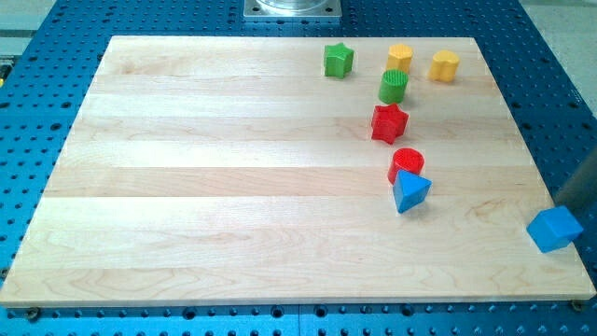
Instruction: Push the cube close to the triangle
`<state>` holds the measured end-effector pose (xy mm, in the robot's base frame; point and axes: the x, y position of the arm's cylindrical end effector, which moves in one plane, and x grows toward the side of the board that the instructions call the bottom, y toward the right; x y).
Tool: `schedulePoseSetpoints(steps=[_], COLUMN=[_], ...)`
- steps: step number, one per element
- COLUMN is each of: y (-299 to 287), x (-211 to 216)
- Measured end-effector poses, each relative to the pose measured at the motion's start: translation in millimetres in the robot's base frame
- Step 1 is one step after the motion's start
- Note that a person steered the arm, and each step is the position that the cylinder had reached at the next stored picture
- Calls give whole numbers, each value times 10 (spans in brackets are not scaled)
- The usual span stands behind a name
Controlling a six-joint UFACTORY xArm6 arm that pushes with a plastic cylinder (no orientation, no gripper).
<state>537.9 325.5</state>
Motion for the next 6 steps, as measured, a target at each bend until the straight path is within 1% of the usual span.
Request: schedulePoseSetpoints(steps=[1,2,3,4,6], y=[-248,-1016,-1066,-991,-1807], x=[187,113,146,668,478])
